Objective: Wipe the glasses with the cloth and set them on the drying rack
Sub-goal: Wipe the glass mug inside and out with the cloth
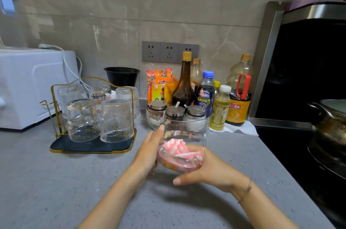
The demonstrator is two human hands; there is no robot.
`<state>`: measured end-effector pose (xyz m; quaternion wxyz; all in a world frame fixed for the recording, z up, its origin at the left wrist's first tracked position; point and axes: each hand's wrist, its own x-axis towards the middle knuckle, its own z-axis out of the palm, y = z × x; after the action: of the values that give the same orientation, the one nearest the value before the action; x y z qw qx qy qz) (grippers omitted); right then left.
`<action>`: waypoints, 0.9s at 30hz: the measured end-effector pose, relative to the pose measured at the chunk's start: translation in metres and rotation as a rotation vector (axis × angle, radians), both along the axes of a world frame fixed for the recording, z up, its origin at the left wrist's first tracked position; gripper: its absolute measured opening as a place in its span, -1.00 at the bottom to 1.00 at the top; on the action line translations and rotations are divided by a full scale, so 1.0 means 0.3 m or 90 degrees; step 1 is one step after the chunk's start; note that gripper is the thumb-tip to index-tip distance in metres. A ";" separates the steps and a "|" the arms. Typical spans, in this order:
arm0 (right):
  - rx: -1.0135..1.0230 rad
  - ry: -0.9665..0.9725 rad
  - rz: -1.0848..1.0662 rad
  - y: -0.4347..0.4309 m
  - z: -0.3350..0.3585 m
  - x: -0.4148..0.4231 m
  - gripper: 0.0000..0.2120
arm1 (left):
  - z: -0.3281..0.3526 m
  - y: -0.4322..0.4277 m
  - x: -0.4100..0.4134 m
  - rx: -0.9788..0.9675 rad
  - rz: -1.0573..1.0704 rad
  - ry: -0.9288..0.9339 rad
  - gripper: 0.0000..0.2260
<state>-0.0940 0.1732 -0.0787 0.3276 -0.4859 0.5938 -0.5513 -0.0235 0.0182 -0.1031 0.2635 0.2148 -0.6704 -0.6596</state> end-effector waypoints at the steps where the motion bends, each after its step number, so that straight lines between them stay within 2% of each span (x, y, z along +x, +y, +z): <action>1: 0.003 -0.012 0.019 0.004 0.002 0.004 -0.44 | -0.001 -0.007 -0.003 -0.017 0.013 0.029 -0.64; 5: -0.020 -0.152 0.105 0.022 0.014 0.004 -0.47 | -0.002 0.002 0.008 -0.096 0.012 0.113 -0.69; 7: -0.050 -0.228 0.127 0.022 0.019 0.002 -0.42 | 0.006 0.017 0.025 -0.161 0.005 0.133 -0.68; 9: -0.065 -0.295 0.123 0.022 0.016 0.002 -0.37 | 0.002 0.020 0.030 -0.222 0.007 0.143 -0.59; 12: -0.091 -0.354 0.092 0.022 0.016 0.008 -0.47 | 0.002 0.024 0.037 -0.286 0.007 0.165 -0.55; 15: -0.103 -0.322 0.009 0.008 0.018 0.006 -0.71 | 0.005 0.034 0.047 -0.305 0.017 0.164 -0.58; 17: -0.104 -0.291 -0.039 0.006 0.017 0.002 -0.78 | 0.013 0.037 0.044 -0.277 0.009 0.150 -0.61; 19: -0.107 -0.266 -0.045 0.012 0.020 -0.004 -0.77 | 0.023 0.034 0.042 -0.244 -0.016 0.137 -0.53; 21: -0.116 -0.241 -0.050 0.021 0.031 -0.009 -0.74 | 0.040 0.031 0.045 -0.204 -0.056 0.083 -0.35; 24: -0.093 -0.089 -0.061 0.029 0.065 0.000 -0.70 | 0.105 0.047 0.094 -0.060 -0.126 -0.035 -0.40; 27: -0.032 0.017 -0.040 0.048 0.087 0.039 -0.70 | 0.142 0.069 0.135 0.055 -0.123 -0.047 -0.42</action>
<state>-0.0823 0.1876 -0.0524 0.2903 -0.4824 0.5989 -0.5695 0.0170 0.0390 -0.0604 0.1649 0.1844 -0.6681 -0.7017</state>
